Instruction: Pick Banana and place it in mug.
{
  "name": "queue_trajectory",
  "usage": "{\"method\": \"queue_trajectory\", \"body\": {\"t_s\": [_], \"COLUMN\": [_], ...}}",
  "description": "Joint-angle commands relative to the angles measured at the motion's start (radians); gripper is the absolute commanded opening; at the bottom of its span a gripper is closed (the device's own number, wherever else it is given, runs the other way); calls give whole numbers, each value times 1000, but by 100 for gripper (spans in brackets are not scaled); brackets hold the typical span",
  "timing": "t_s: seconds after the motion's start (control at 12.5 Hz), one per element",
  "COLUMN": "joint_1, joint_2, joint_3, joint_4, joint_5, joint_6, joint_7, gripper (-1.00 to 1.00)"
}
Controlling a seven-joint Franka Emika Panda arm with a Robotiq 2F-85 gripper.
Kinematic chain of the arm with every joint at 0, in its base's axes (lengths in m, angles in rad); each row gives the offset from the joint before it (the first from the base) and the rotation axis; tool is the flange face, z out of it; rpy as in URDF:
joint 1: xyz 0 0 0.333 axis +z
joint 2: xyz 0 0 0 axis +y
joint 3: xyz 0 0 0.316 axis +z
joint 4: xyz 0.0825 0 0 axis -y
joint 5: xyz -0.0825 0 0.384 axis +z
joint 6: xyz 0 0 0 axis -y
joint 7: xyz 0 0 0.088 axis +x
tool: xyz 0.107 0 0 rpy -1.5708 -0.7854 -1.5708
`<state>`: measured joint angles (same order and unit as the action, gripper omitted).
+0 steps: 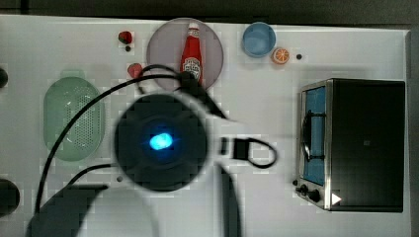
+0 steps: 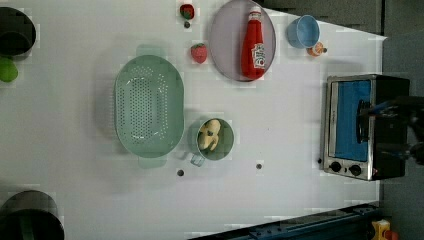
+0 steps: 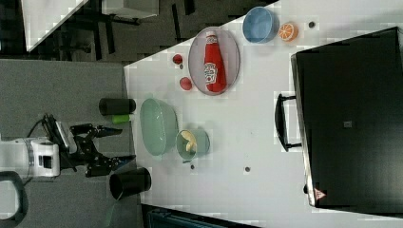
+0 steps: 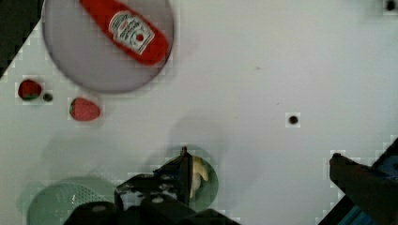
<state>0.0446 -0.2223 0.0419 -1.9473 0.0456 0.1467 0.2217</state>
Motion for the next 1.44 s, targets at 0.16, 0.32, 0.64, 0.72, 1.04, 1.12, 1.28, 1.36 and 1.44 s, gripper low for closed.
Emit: {"method": "queue_trajectory", "body": {"t_s": [0.16, 0.32, 0.64, 0.72, 1.04, 1.12, 1.28, 1.36, 1.44], "joint_1": [-26, -26, -25, -25, -25, -25, -25, -25, -25], "joint_2": [-3, -3, 1, 2, 2, 2, 2, 2, 2], "joint_3": [-84, -98, -99, -99, -98, -99, -99, -98, -99], "joint_4": [61, 71, 65, 65, 65, 65, 66, 66, 66], "joint_5": [-91, -91, -91, -91, -91, -91, -91, -91, -91], "joint_6": [-113, -123, -123, -123, -123, -123, -123, -123, -123], "joint_7": [-103, -103, -103, -103, -103, -103, -103, -103, -103], "gripper": [100, 100, 100, 100, 100, 100, 100, 100, 100]}}
